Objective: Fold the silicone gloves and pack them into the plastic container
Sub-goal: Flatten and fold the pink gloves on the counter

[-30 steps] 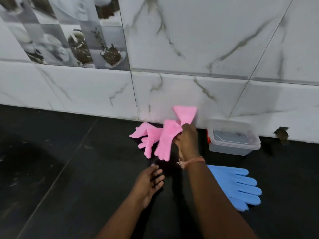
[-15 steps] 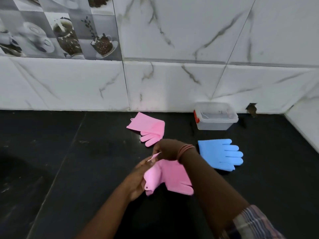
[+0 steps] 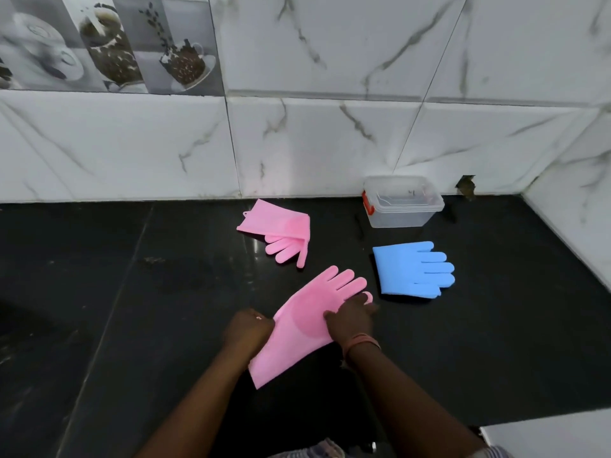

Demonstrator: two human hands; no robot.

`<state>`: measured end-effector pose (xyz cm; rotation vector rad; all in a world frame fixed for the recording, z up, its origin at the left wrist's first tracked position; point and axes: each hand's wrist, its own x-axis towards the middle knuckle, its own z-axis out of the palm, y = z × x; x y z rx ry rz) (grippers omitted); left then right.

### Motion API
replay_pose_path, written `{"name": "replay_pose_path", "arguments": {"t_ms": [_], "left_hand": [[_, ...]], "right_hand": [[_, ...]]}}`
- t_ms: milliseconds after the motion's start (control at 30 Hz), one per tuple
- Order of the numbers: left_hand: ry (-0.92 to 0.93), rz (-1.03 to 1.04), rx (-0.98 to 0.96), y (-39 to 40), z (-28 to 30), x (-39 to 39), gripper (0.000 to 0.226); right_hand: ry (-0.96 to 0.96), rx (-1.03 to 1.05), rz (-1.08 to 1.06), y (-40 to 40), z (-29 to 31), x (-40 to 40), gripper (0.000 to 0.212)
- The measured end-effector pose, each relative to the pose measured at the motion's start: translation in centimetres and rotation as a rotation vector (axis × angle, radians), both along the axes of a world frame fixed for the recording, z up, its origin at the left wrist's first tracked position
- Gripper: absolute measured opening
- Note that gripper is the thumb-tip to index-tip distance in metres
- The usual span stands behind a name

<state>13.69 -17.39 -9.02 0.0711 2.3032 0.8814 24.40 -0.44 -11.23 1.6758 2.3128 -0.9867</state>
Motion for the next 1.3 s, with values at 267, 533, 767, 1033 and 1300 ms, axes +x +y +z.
{"name": "replay_pose_path", "arguments": {"t_ms": [267, 533, 767, 1033, 1300], "left_hand": [[-0.448, -0.167, 0.047, -0.1, 0.6, 1.7, 0.010], [-0.585, -0.539, -0.237, 1.1, 0.1, 2.8, 0.038], [0.059, -0.081, 0.179, 7.0, -2.1, 1.1, 0.030], [0.034, 0.030, 0.367, 9.9, -2.1, 2.7, 0.030], [0.216, 0.010, 0.048, 8.5, -3.2, 2.9, 0.037]], "right_hand": [[0.461, 0.131, 0.195, 2.9, 1.3, 0.3, 0.053], [0.410, 0.204, 0.080, 4.3, 0.4, 0.5, 0.062], [0.205, 0.073, -0.090, 3.1, -0.9, 1.6, 0.056], [0.459, -0.098, -0.179, 5.5, 0.2, 0.9, 0.010], [0.564, -0.007, -0.038, 6.1, -1.3, 1.1, 0.037]]}}
